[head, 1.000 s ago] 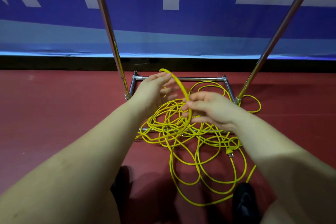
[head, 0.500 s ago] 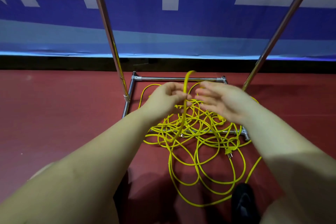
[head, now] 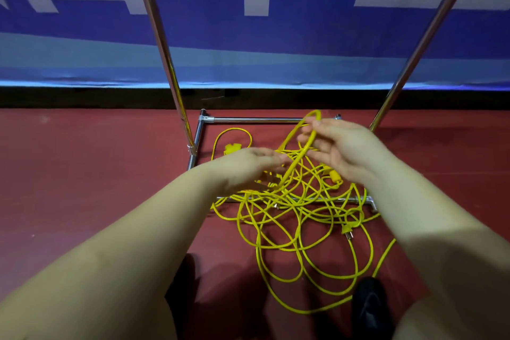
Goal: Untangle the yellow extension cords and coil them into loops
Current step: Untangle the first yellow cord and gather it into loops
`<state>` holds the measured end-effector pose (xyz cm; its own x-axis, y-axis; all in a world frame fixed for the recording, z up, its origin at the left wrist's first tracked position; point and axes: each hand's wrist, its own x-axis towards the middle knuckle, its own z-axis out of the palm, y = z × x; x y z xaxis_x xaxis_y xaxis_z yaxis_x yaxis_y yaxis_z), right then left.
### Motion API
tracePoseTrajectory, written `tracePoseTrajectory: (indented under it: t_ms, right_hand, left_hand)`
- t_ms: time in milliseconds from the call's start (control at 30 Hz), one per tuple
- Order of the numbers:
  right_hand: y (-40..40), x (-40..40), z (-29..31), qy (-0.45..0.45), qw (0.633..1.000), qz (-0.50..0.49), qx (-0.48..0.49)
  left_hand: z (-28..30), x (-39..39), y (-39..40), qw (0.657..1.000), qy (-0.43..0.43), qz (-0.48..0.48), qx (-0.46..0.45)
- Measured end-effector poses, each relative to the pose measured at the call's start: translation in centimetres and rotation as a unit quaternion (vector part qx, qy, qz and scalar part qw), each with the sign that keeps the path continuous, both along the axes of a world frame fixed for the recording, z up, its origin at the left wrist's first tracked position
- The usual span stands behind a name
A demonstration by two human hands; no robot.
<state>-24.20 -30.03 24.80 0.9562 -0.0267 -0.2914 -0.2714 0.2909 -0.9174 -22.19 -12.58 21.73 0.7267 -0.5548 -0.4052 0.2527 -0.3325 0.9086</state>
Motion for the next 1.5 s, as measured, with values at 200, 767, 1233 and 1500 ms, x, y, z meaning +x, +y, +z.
tracePoseTrajectory:
  t_ms: [200,767,1233,1500]
  right_hand:
    - [-1.4,0.6,0.3,-0.019,0.993,-0.071,0.088]
    - [1.3,-0.6,-0.9,-0.061,0.973,0.113,-0.194]
    - [-0.4,0.1,0.4,-0.058,0.997,0.014,-0.05]
    - [2.5,-1.4,-2.1,-0.067,0.93,0.242,-0.269]
  left_hand:
    - [-0.1,-0.3,-0.7,0.994,-0.098,-0.03,-0.023]
    - [1.3,1.5,0.3,0.963,0.006,0.164,-0.212]
    - [-0.1,1.1,0.2,0.991,-0.046,0.095,-0.078]
    - [2.6,1.7,0.6,0.928,0.064,0.228,-0.289]
